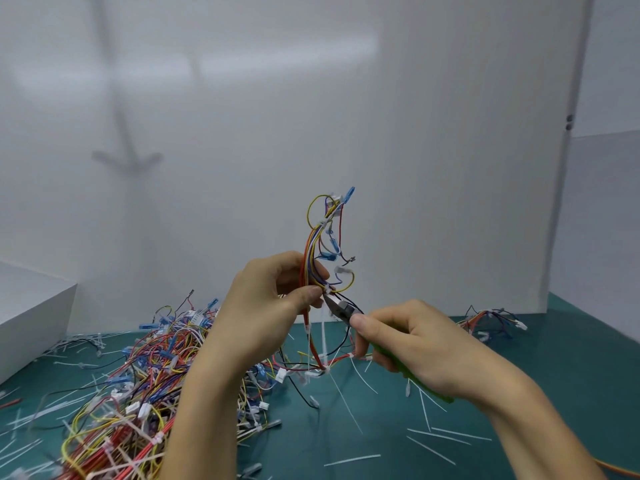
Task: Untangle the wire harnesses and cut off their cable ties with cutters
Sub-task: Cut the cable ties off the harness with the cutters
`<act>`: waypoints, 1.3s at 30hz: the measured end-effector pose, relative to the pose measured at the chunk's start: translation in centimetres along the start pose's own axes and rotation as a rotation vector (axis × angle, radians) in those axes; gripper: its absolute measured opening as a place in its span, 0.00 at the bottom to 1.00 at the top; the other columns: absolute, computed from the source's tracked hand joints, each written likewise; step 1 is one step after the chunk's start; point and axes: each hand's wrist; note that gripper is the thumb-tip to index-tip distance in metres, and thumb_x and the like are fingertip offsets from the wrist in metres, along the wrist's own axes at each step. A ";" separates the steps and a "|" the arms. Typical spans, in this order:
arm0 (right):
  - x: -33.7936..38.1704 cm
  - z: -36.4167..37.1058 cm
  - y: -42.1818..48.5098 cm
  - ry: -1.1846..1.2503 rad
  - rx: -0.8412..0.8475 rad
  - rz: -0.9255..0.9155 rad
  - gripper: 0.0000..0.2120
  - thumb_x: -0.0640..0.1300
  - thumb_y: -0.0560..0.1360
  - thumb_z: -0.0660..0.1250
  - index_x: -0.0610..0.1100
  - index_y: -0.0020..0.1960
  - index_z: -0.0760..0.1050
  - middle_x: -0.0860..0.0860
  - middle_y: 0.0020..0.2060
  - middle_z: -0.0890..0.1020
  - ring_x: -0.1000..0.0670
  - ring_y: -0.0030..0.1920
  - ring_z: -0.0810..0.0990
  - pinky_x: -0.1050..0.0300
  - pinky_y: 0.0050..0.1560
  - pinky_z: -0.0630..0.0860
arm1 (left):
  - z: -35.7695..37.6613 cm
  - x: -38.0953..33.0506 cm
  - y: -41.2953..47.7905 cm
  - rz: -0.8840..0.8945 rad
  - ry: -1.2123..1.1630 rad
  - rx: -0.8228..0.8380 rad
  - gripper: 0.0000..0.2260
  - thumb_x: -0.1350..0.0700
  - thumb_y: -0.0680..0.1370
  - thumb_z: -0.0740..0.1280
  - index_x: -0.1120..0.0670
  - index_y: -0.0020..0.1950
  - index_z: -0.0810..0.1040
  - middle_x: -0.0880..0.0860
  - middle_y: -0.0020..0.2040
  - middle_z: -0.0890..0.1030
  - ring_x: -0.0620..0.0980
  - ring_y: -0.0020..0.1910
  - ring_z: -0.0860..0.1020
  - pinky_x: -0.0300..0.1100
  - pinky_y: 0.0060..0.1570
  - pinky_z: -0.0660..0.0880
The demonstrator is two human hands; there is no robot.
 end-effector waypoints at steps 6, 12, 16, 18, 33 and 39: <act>0.3 -0.2 -0.1 -0.175 -0.115 0.006 0.21 0.71 0.72 0.55 0.58 0.39 0.77 0.59 0.25 0.73 0.57 0.28 0.68 0.58 0.32 0.63 | 0.2 0.2 0.0 -0.049 -0.099 -0.040 0.09 0.67 0.76 0.70 0.53 0.49 0.82 0.49 0.40 0.86 0.47 0.40 0.85 0.37 0.41 0.81; 0.2 0.0 0.0 -0.280 -0.290 -0.003 0.21 0.70 0.72 0.57 0.53 0.41 0.72 0.61 0.29 0.74 0.56 0.31 0.69 0.59 0.31 0.63 | 0.2 0.8 0.2 -0.100 -0.202 -0.131 0.07 0.66 0.75 0.72 0.55 0.48 0.82 0.52 0.40 0.86 0.50 0.41 0.85 0.39 0.40 0.82; 0.2 -0.1 0.0 -0.167 -0.319 -0.040 0.14 0.60 0.75 0.66 0.51 0.40 0.72 0.61 0.30 0.76 0.59 0.31 0.71 0.68 0.33 0.67 | 0.2 0.9 0.4 -0.112 -0.289 -0.161 0.06 0.66 0.74 0.73 0.57 0.48 0.82 0.54 0.40 0.86 0.52 0.41 0.86 0.39 0.39 0.81; 0.3 0.0 0.2 -0.080 -0.341 -0.043 0.06 0.47 0.76 0.68 0.52 0.42 0.73 0.57 0.31 0.77 0.59 0.30 0.71 0.69 0.33 0.68 | 0.5 0.8 0.4 -0.109 -0.336 -0.163 0.05 0.65 0.74 0.73 0.59 0.48 0.83 0.56 0.40 0.86 0.53 0.41 0.86 0.39 0.39 0.81; 1.2 1.0 0.4 0.151 -0.387 -0.114 0.04 0.49 0.74 0.71 0.50 0.42 0.77 0.53 0.34 0.81 0.50 0.37 0.79 0.50 0.43 0.77 | 3.7 -0.9 0.6 -0.040 -0.388 -0.201 0.07 0.63 0.72 0.75 0.65 0.44 0.80 0.57 0.37 0.83 0.53 0.37 0.85 0.42 0.39 0.82; 1.2 1.2 0.5 0.163 -0.426 -0.078 0.05 0.51 0.73 0.72 0.50 0.43 0.80 0.51 0.34 0.83 0.48 0.36 0.80 0.50 0.40 0.77 | 4.3 -1.4 0.8 -0.024 -0.272 -0.204 0.14 0.58 0.71 0.76 0.68 0.43 0.77 0.56 0.32 0.74 0.51 0.33 0.80 0.56 0.45 0.83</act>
Point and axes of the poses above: each hand's wrist, its own y-axis towards the middle knuckle, its own z-axis out of the palm, x = y × z
